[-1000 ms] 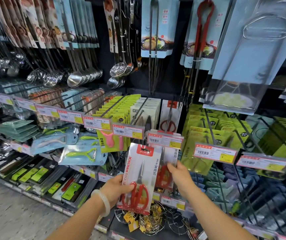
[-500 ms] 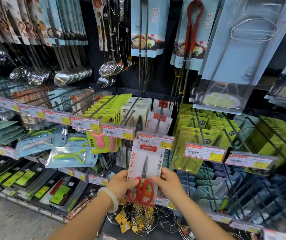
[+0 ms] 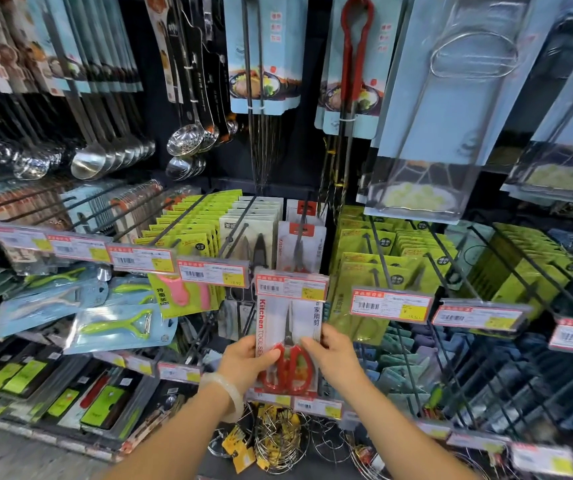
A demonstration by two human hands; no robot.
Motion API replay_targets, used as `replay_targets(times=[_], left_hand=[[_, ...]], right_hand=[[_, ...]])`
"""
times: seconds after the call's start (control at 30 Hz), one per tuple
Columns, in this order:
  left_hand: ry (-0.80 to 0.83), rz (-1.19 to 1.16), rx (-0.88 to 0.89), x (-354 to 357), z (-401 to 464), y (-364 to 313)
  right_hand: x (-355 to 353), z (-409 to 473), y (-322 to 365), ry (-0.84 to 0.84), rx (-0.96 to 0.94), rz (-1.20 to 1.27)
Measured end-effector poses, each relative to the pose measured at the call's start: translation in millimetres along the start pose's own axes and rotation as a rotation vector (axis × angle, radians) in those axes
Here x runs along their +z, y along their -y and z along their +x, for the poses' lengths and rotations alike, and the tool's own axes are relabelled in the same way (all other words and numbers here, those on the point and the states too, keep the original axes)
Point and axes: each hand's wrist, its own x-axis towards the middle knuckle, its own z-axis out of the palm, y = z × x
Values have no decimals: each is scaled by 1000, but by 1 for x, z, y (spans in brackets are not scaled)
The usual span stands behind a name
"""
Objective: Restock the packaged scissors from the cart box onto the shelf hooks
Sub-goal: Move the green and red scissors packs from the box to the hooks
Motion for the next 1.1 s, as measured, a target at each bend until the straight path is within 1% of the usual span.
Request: replay_targets(times=[0.13,0.2,0.3,0.37,0.43,0.53,0.6,0.67,0.73,0.8,0.87,0.97,1.1], left_hand=[[-25,26,2,-2,14,-9],[-61,91,-5,-1,26,-14],[-187,229,-79,3,43,-15],[-235,386,-184,9,47,-12],[-200,551,-268,19,46,-4],[-9,878,-319,49,35,11],[124,1037,-265,79,26,16],[221,1213,-142,115,16,19],[324,1399,6,154,5,18],[433,1526,136,195,-9,13],[515,1605,237,240,-25,5],[582,1691,396,309,-54,-2],[658,1730,539,410,-95,2]], right_hand=[[0,11,8,-23,49,17],[-3,19,15,-36,109,-72],[-10,27,16,8,202,-268],[-17,25,7,14,235,-314],[-25,16,-10,26,254,-296],[-43,-4,-38,109,323,-357],[-57,-18,-57,180,375,-445],[-75,-30,-74,222,391,-576],[-98,-44,-88,205,390,-667],[-127,-63,-100,183,369,-711],[-163,-84,-110,125,352,-794],[-226,-124,-129,7,363,-927],[-319,-190,-161,-95,457,-947]])
